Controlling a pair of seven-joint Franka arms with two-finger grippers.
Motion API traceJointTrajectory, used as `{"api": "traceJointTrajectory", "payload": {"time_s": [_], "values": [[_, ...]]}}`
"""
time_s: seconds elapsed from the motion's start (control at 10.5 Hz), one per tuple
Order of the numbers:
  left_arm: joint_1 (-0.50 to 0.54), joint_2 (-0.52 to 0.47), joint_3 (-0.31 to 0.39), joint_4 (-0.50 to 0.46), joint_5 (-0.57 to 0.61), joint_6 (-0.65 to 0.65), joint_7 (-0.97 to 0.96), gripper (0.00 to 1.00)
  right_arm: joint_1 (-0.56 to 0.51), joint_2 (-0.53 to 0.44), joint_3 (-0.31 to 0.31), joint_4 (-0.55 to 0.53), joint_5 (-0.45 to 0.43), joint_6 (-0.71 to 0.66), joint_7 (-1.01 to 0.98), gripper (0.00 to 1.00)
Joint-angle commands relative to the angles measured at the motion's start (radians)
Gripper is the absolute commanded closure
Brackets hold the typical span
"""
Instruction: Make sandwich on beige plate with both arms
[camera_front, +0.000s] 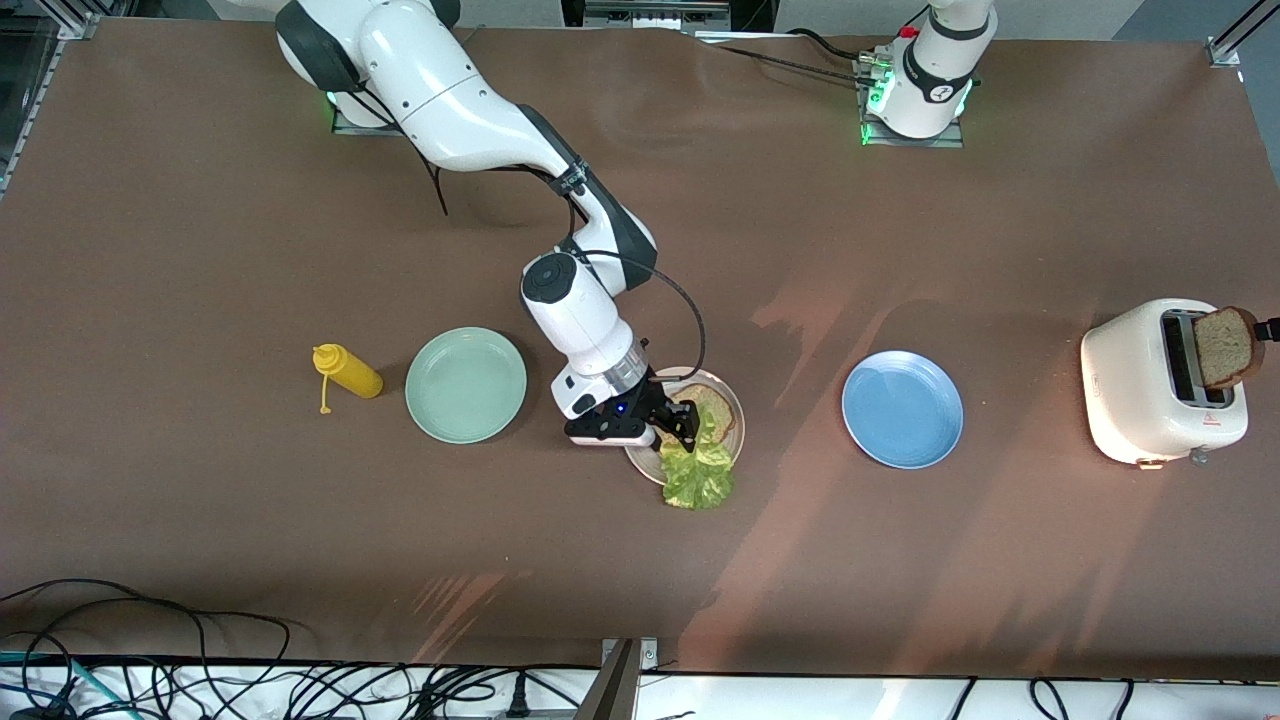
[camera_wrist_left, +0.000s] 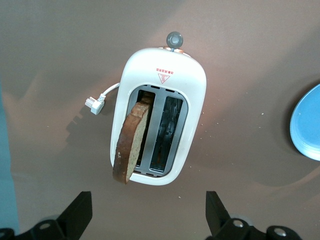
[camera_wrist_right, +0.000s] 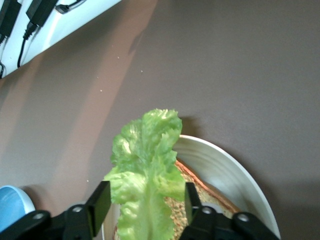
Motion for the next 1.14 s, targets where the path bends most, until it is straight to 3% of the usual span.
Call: {"api": "traceJointTrajectory", "payload": {"time_s": [0.0, 0.19, 0.48, 1.05], "values": [[0.014, -0.009, -0.012, -0.023, 0.03, 0.009, 0.021, 0.0, -0.012, -0.08, 0.009, -0.067, 0.011, -0.133, -0.023, 0.0], [0.017, 0.004, -0.012, -0.023, 0.03, 0.011, 0.021, 0.0, -0.081, -0.259, 0.007, -0.169, 0.003, -0.402, -0.073, 0.0], [0.02, 0.011, -0.012, -0.023, 0.026, 0.012, 0.021, 0.0, -0.221, -0.418, 0.009, -0.202, 0.003, -0.739, -0.371, 0.0], [0.019, 0.012, -0.014, -0.025, 0.018, 0.012, 0.021, 0.0, -0.515, -0.65, 0.007, -0.42, 0.008, -0.946, -1.256, 0.0]]}}
